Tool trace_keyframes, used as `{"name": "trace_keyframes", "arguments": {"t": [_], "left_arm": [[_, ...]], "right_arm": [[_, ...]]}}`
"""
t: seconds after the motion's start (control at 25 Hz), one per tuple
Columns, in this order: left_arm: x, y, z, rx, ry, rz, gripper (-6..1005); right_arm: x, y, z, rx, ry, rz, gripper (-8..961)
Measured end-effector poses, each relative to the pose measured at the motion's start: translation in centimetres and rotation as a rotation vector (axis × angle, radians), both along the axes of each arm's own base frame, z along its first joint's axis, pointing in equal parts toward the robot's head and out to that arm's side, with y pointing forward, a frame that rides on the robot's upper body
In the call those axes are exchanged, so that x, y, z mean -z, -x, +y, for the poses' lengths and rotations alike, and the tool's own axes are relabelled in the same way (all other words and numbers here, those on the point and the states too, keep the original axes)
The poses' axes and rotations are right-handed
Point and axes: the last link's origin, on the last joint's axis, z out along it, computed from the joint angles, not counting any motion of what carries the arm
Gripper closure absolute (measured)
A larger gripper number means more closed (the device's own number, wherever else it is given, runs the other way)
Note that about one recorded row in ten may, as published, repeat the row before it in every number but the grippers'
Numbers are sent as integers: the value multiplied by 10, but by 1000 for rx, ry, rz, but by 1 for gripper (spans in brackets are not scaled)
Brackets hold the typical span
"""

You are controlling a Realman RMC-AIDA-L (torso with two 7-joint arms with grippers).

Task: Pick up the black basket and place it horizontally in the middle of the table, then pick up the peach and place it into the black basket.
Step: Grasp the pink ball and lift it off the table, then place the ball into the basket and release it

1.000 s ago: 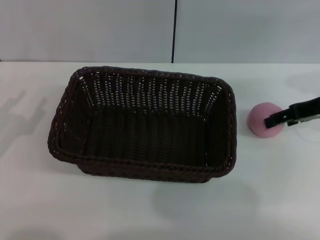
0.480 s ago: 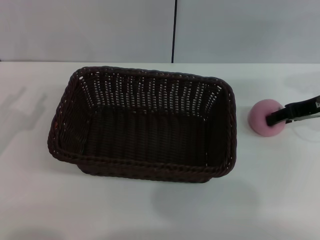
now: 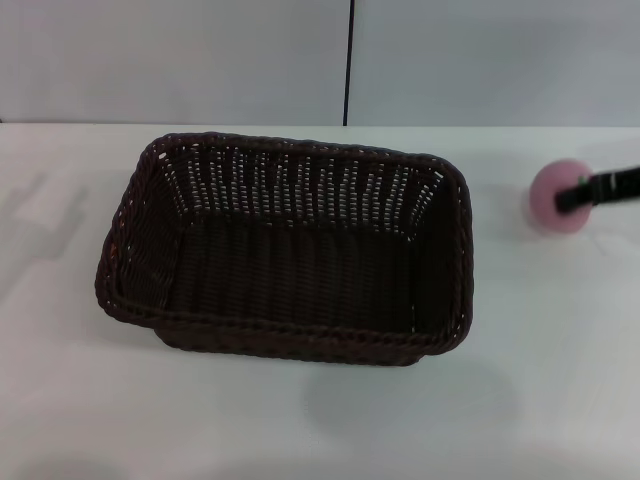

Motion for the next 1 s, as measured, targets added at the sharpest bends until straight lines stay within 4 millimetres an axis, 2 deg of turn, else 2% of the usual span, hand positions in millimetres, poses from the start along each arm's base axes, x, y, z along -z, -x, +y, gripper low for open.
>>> {"name": "trace_keyframes", "arguments": {"t": [0.08,0.12,0.2,0.36,0.4,0.44,0.48,0.52,0.6,0.64,0.68,0.72,0.88,1.0], "left_arm": [[-1,1,-1,-5,-8,-3,388],[-1,1,-1,-5,-8,-3,388],[-2,1,-2,-3,-12,-4,388],[-3,1,-2,1,-17,-7,389],[-3,1,-2,1,-17,-7,389],[-3,1,-2,1,-17,-7,389],[-2,0,-2,3,-19,-4,389],[-2,0,-2,3,-19,-4,389],[-2,0,-3,7,-24,5,388],[-1,0,-4,8,-25,8,387],[-1,1,-6,6,-25,6,388],[-1,1,-6,6,-25,6,390],[0,5,-11,-9,-30,-8,394],[-1,6,-14,-14,-36,-5,394]], "right_arm": [[-17,15,1,-47,-36,-4,711],[-17,15,1,-47,-36,-4,716],[-27,28,1,-90,-55,12,724],[-40,67,2,-216,-74,62,743],[-38,90,4,-290,-54,99,747],[-38,90,4,-290,-54,99,752],[-28,113,6,-357,-11,141,756],[-28,113,6,-357,-11,141,764],[-13,132,8,-411,51,161,781],[-4,141,8,-434,88,164,789],[16,155,9,-469,156,154,797],[16,155,9,-469,156,154,805],[58,171,13,-498,266,111,838],[68,171,14,-488,286,104,871]]}}
